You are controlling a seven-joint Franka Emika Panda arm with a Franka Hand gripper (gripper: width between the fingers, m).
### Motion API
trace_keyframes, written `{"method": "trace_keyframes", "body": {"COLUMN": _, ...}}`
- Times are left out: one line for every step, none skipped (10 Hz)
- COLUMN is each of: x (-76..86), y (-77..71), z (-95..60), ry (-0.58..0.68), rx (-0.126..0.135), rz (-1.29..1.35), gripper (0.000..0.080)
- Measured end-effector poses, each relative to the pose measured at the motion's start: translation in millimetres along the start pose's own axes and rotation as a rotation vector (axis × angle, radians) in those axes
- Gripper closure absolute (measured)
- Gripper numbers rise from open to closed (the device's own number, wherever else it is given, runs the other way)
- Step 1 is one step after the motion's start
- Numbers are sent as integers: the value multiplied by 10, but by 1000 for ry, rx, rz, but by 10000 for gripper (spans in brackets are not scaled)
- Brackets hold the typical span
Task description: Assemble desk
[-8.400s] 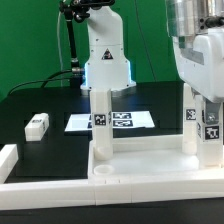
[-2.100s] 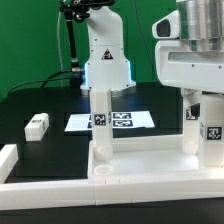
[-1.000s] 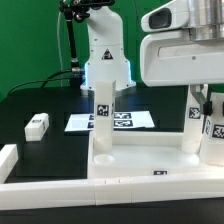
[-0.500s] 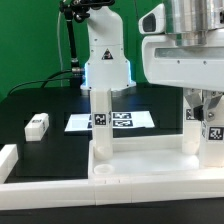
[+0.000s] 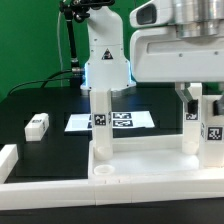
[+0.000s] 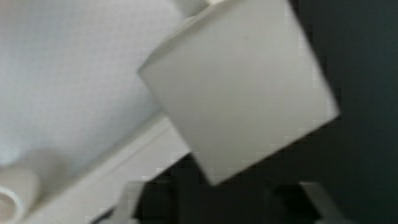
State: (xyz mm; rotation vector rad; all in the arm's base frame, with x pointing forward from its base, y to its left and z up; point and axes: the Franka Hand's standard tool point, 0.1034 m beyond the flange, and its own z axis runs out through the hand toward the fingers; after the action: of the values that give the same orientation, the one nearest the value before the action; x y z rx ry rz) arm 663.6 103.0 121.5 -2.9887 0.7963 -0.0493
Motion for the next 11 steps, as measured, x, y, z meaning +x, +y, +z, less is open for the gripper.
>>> {"method": "trace_keyframes", "body": {"x": -66, "y": -91, "z": -8, "ry": 4, "rx": -13, "rz": -129, "gripper": 391}}
{"method": "trace_keyframes", "body": {"x": -47, "y": -73, "z": -2, "ry": 5, "rx": -12, "rz": -162, "gripper": 391}}
{"method": "trace_keyframes", "body": {"x": -39, "y": -64, "z": -3, "ry": 6, "rx": -12, "rz": -158, "gripper": 221}}
{"method": "trace_keyframes", "body": {"x": -42, "y": -67, "z": -2, "ry": 5, "rx": -12, "rz": -158, "gripper": 172}}
{"method": "trace_keyframes", "body": {"x": -81, "y": -85, "z": 7, "ry": -6, "rx": -13, "rz": -160, "gripper": 154}}
{"method": "trace_keyframes", "body": {"x": -168, "y": -130, "z": 30, "ry": -28, "rx": -15, "rz": -169, "gripper": 154}}
{"method": "trace_keyframes", "body": {"x": -207, "y": -137, "z": 64, "ry": -33, "rx": -10, "rz": -170, "gripper": 151}}
{"method": "trace_keyframes", "body": {"x": -248, "y": -97, "z": 124, "ry": -34, "rx": -15, "rz": -169, "gripper": 151}}
{"method": "trace_keyframes", "body": {"x": -229, "y": -100, "z": 109, "ry": -31, "rx": -13, "rz": -167, "gripper": 150}}
{"method": "trace_keyframes", "body": {"x": -226, "y": -101, "z": 109, "ry": -30, "rx": -13, "rz": -156, "gripper": 150}}
{"method": "trace_keyframes", "body": {"x": -227, "y": -100, "z": 113, "ry": -31, "rx": -14, "rz": -133, "gripper": 237}}
